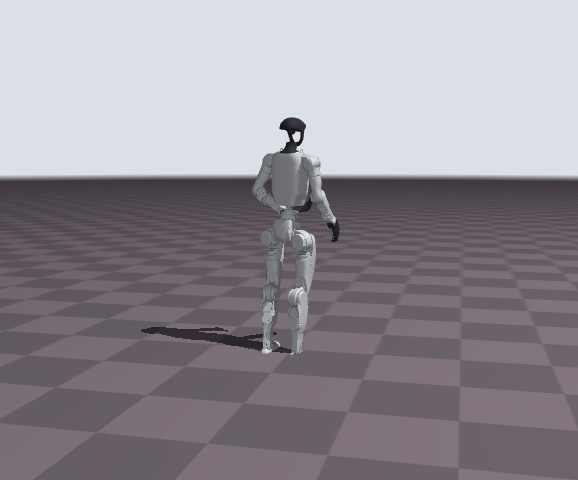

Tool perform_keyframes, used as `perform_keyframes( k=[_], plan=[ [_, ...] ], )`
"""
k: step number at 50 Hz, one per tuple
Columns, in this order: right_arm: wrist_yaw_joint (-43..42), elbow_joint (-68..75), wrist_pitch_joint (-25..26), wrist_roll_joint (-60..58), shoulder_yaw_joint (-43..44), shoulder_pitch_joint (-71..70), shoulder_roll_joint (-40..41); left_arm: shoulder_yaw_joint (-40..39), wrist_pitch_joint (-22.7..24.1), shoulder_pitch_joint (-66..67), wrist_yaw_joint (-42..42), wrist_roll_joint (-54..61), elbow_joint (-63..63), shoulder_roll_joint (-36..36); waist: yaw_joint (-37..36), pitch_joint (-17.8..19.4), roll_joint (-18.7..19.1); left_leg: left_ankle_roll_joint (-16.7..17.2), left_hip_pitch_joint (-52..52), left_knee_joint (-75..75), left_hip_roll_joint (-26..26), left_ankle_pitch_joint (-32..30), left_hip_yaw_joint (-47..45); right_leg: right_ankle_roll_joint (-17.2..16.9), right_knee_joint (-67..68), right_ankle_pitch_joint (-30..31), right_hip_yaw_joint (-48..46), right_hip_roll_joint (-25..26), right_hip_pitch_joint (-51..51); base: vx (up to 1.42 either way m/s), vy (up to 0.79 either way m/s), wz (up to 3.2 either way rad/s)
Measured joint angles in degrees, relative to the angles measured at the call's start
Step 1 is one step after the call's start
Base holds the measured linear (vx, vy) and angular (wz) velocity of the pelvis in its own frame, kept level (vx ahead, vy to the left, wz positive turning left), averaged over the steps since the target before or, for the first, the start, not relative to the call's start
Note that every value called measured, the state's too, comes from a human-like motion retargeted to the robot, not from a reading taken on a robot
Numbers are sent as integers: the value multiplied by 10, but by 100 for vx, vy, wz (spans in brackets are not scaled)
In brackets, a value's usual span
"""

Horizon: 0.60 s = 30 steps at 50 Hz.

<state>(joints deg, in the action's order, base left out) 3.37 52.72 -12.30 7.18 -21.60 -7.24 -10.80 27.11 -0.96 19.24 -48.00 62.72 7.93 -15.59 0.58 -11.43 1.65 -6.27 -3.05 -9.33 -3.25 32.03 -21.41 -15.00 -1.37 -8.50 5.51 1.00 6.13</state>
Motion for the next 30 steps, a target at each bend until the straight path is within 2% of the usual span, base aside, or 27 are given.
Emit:
perform_keyframes(
  k=[15,25,27,30],
  plan=[
    [-12,17,10,-60,-29,-5,-14,-1,15,-30,18,-57,-36,-21,1,18,2,-6,-26,-43,9,19,3,0,23,-8,-2,4,22,0,0,0],
    [-13,72,18,-117,-51,13,-107,-20,44,-130,44,-141,-152,-47,6,46,-5,-15,-86,-158,24,50,28,15,97,-53,-2,4,62,0,-1,-1],
    [-13,72,20,-132,-56,10,-123,-25,52,-140,58,-156,-171,-56,4,59,-5,-10,-114,-213,30,48,57,24,123,-65,2,10,72,-4,-9,-29],
    [-9,65,24,-150,-65,7,-143,-35,64,-152,79,-184,-198,-70,-8,88,3,21,-185,-340,18,34,173,42,173,-81,22,40,90,-6,-11,-75]
  ],
)
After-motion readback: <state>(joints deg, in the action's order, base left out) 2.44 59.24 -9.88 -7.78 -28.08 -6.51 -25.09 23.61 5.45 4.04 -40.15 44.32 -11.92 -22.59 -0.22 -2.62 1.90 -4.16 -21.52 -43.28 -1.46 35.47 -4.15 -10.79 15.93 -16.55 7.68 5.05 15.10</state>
